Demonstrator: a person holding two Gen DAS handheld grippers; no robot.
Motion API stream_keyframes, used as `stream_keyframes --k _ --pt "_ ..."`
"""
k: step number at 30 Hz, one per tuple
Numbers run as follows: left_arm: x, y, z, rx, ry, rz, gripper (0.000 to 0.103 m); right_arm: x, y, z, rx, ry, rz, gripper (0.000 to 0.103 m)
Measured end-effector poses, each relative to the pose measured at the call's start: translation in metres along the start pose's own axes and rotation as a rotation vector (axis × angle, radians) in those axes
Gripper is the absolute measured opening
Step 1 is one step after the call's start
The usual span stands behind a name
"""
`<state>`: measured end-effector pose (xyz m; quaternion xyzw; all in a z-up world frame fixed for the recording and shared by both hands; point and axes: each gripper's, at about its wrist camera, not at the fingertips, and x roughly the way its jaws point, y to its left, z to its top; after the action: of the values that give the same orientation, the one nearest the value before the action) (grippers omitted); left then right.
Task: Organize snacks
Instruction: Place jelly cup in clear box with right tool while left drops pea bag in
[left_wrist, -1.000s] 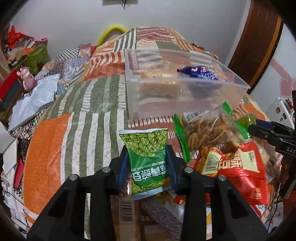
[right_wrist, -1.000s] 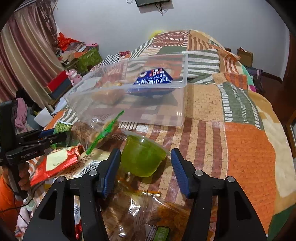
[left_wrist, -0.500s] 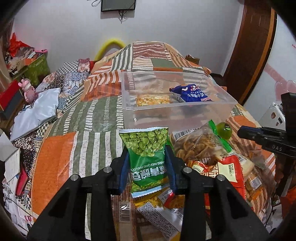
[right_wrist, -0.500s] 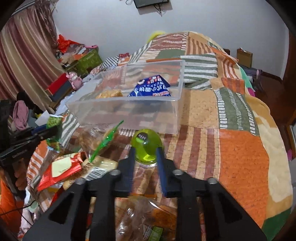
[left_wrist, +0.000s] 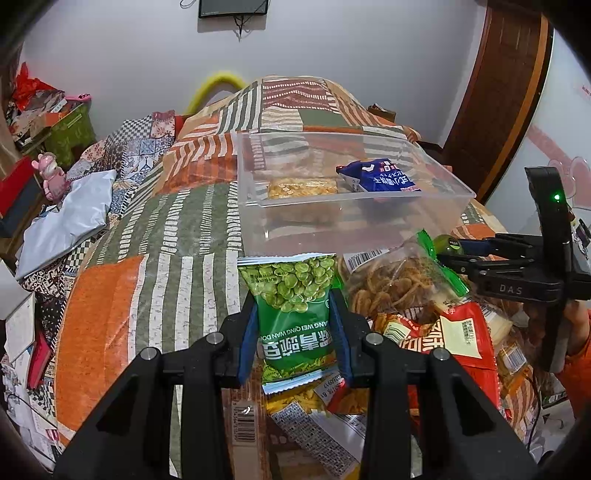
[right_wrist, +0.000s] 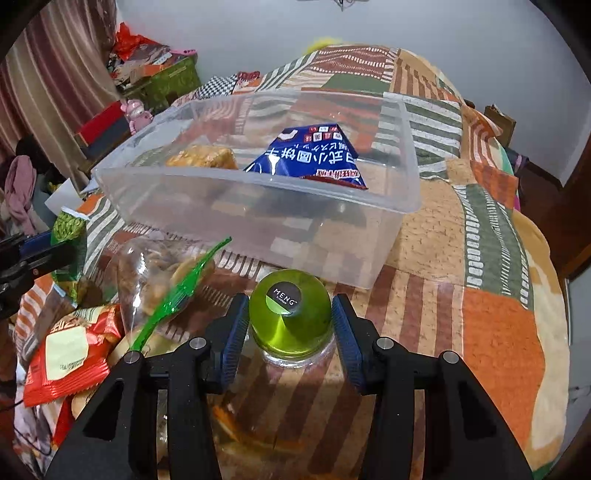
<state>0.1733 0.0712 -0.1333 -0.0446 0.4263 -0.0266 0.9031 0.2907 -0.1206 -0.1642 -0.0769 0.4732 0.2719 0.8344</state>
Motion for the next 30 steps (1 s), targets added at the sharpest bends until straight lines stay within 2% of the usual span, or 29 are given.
stream_keyframes --k 5,10,19,24,30 --pt "-0.007 0.002 0.005 -0.016 -0.027 -0.007 0.036 -0.011 0.002 -0.006 -0.003 -0.041 -0.006 0.042" --pt "-0.021 0.001 0.017 -0.021 -0.072 -0.004 0.036 -0.039 0.002 -0.007 0.014 -0.119 0.013 0.042" --pt "-0.037 -0.006 0.055 -0.026 -0.163 -0.006 0.036 -0.079 0.006 0.021 0.023 -0.251 0.053 0.042" --pt "-0.034 -0.008 0.078 -0.026 -0.202 0.006 0.036 -0.081 0.004 0.040 0.034 -0.291 0.059 0.042" --pt "-0.016 -0.004 0.096 -0.041 -0.196 0.006 0.036 -0.065 0.002 0.061 0.040 -0.293 0.052 0.042"
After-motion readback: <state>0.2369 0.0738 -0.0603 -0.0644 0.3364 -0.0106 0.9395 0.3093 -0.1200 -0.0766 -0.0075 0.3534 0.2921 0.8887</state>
